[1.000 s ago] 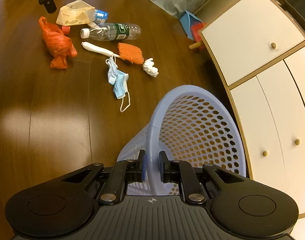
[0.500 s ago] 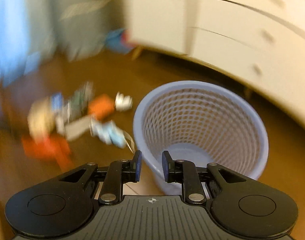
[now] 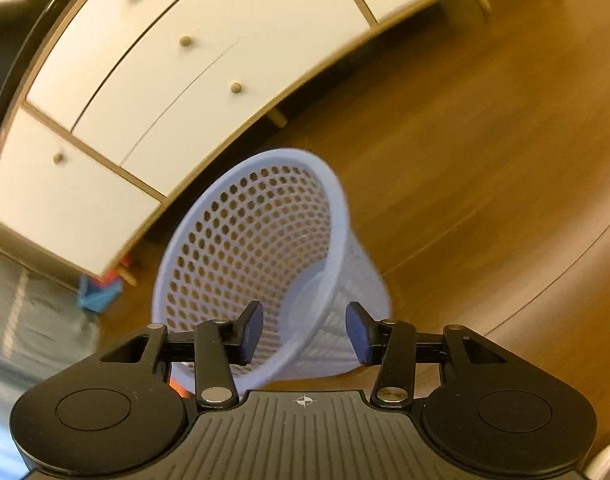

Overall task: Collect trash
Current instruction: 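Grasp the lavender wastebasket rim with the right gripper and tilt it up, then grasp the red plastic bag with the left gripper while the right holds the basket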

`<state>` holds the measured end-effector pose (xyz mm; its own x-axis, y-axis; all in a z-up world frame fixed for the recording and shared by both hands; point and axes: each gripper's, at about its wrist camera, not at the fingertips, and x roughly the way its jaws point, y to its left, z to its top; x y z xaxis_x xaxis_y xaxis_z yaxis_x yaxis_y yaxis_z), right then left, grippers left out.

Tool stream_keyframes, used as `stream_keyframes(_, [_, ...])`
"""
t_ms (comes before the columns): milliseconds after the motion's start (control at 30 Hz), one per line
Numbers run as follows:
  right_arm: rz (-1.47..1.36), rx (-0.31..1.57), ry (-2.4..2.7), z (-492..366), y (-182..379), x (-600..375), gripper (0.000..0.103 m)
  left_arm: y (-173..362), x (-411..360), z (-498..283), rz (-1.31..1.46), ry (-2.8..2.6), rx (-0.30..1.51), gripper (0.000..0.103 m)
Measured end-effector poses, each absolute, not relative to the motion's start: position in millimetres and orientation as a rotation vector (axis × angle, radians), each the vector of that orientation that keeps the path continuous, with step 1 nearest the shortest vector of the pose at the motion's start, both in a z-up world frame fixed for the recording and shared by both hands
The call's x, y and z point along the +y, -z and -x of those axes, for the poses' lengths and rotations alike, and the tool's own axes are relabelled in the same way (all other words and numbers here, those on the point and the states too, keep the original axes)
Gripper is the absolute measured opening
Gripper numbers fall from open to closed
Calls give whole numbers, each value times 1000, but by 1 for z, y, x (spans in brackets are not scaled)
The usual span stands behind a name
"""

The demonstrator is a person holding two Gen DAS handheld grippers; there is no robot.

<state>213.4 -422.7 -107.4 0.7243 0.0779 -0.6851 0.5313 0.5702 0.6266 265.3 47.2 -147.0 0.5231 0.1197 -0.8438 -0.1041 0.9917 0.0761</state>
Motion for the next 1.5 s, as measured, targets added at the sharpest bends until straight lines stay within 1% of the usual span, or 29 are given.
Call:
stream_keyframes(167, [-921, 763, 307, -221, 116, -426, 42, 153, 47, -268, -24, -129, 1014, 102])
stream_keyframes(233, [-896, 786, 295, -223, 120, -420, 34, 157, 48, -267, -29, -126, 1013, 102])
stream_keyframes(267, [-876, 801, 292, -224, 122, -416, 28, 158, 49, -267, -28, -125, 1014, 102])
stream_keyframes(300, [-859, 806, 286, -225, 123, -413, 26, 160, 49, -267, -26, -123, 1016, 102])
stream_keyframes(467, [-804, 789, 270, -225, 124, -407, 25, 165, 49, -266, -37, -105, 1010, 102])
stream_keyframes(567, [-719, 783, 226, -226, 120, -403, 23, 168, 49, -265, -49, -94, 1008, 102])
stream_keyframes(667, [-600, 784, 178, -225, 112, -388, 17, 174, 48, -264, -67, -80, 1008, 102])
stream_keyframes(800, [-542, 779, 145, -224, 110, -372, 9, 180, 46, -261, -111, -64, 1004, 102])
stream_keyframes(967, [-407, 770, 127, -223, 104, -344, 8, 185, 53, -259, -96, -61, 1006, 102])
stream_keyframes(1033, [-429, 765, 142, -221, 104, -339, 8, 189, 55, -259, -100, -57, 1006, 102])
stream_keyframes(1167, [-375, 757, 185, -219, 102, -323, 8, 198, 55, -256, -133, -38, 998, 102])
stream_keyframes(1500, [-376, 734, 237, -238, 100, -292, 8, 222, 45, -263, -219, 77, 961, 102])
